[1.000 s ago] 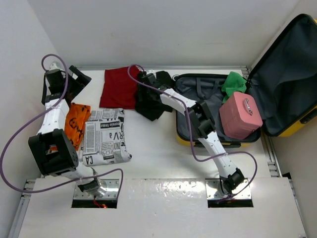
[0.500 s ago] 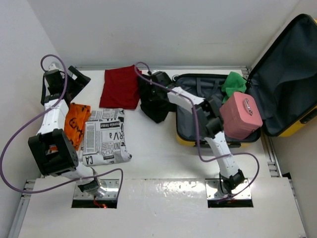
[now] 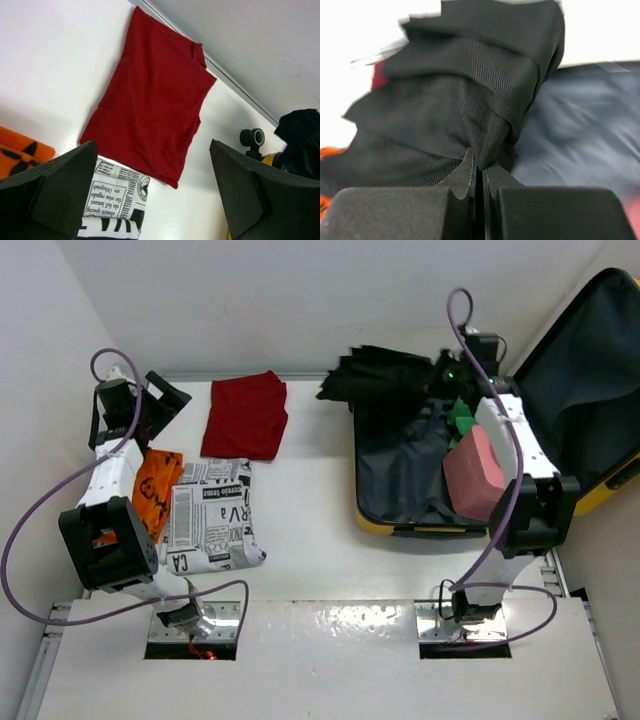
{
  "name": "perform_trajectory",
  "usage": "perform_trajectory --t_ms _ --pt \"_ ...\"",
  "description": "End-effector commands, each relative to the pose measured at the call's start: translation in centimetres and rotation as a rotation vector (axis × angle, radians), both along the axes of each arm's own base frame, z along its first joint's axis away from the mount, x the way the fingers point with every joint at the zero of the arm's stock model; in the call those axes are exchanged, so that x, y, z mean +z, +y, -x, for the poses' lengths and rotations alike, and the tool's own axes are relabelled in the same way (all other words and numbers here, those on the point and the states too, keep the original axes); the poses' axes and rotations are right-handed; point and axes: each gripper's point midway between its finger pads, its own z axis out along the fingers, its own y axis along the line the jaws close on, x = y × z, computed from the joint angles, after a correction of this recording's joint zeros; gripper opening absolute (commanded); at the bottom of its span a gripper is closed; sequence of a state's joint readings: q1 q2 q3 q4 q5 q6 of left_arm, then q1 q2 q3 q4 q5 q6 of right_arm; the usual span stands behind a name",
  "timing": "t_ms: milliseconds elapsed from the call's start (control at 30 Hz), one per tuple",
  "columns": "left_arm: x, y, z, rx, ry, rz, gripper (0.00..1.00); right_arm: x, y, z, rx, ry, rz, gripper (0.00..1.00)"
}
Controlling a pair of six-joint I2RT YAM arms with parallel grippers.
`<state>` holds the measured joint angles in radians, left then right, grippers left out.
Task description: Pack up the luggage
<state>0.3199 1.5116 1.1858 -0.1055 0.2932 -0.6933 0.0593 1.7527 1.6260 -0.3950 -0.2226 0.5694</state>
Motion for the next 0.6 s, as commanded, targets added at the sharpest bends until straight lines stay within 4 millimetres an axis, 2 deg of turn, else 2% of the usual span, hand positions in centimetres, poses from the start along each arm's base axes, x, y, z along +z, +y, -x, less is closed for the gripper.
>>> perform_trajectory --t_ms 0,33,67,133,167,233,433,467,567 --pt "0.5 -1.2 -1.0 -0.034 -0.031 0.009 1.00 -7.1 -4.4 5.2 -0.073 0.298 0.027 0.00" --pt "1.2 -1.1 -1.2 -0.034 -0.050 0.003 1.00 -7.9 -5.1 5.9 -0.086 0.331 0.042 0.00" --pt "0.6 -1.5 -1.4 -0.043 -0.038 0.007 1.00 -9.8 -5.5 7.7 -0.087 0.412 0.049 0.00" --pt "0.7 -1.6 -1.7 -0.052 -0.039 0.011 1.00 -11.9 -7.2 8.8 -0.087 0.483 0.097 0.00" --pt "0.3 -2.2 -1.8 -0.069 -0.032 0.017 1.00 -13.0 -7.3 9.7 -0.078 0.531 0.107 0.00" --pt "0.7 -2.1 -1.9 -0.069 -0.040 0.014 1.00 -14.1 -8.5 10.2 -0.070 0.536 0.187 0.00" --pt "0.6 -2.5 -2.1 -0.082 -0.033 0.007 1.00 -15.0 -10.9 11.5 0.000 0.584 0.385 0.00" --pt "0.6 -2.5 -2.1 -0.082 -0.033 0.007 1.00 -15.2 -11.0 12.2 0.014 0.613 0.399 0.00" --pt "0.5 -2.9 -2.1 -0.095 -0.034 -0.001 1.00 -15.3 -11.5 12.7 0.056 0.625 0.516 0.00"
